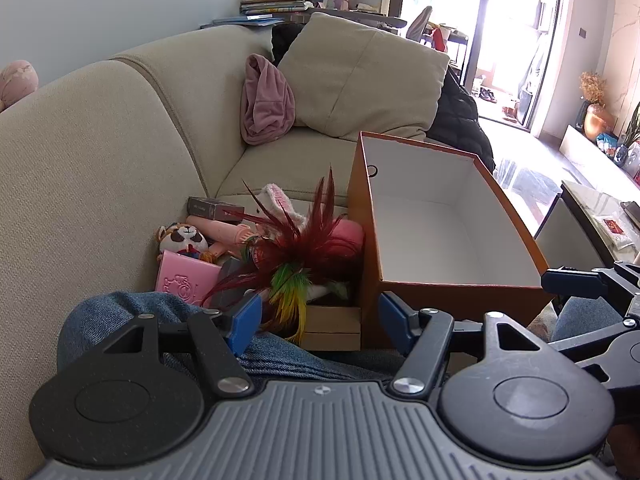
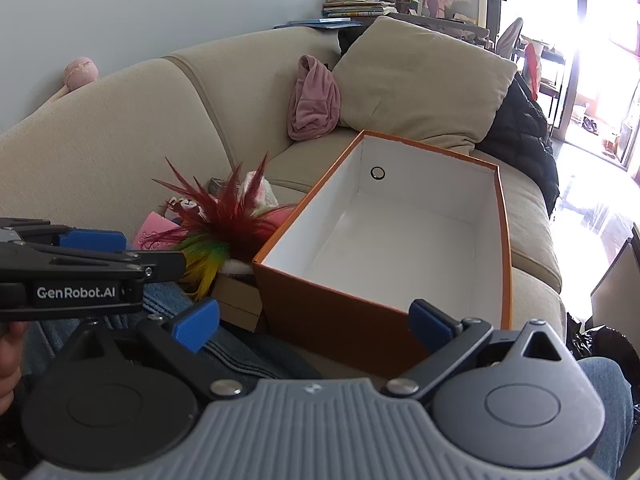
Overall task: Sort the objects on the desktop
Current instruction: 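Move both grippers toward the toy pile beside the orange box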
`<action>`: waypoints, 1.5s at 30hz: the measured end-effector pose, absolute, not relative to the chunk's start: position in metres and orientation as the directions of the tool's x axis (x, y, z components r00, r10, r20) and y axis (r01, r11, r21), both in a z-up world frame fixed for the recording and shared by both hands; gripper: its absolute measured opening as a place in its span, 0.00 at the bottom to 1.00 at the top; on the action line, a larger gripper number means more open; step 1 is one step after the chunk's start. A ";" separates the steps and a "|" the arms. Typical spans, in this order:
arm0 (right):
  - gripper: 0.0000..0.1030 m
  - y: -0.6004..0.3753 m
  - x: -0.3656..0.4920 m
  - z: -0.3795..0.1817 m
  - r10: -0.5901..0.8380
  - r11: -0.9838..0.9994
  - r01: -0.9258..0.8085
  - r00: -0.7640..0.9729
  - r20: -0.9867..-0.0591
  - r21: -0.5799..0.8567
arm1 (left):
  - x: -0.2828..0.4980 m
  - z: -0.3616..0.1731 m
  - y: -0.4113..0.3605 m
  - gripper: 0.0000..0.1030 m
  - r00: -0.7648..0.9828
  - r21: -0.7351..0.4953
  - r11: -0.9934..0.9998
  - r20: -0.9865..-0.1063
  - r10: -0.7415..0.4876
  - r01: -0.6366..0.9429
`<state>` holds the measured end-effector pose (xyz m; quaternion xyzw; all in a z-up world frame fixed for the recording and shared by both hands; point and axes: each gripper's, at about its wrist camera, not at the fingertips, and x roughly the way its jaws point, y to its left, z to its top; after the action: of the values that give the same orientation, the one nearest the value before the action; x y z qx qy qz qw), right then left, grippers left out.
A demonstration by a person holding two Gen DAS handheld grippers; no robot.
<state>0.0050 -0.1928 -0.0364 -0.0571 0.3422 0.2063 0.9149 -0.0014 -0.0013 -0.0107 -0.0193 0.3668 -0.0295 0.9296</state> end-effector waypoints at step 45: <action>0.65 -0.144 0.070 -0.036 0.460 0.822 -0.568 0.617 -0.639 0.043 | 0.032 -0.007 0.091 0.39 0.750 -0.152 0.981 -0.661 -0.009 -0.122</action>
<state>0.0697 -0.1435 -0.0363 -0.0818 0.3306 0.2869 0.8954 0.0322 0.0910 -0.0065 -0.0931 0.3522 0.0302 0.9308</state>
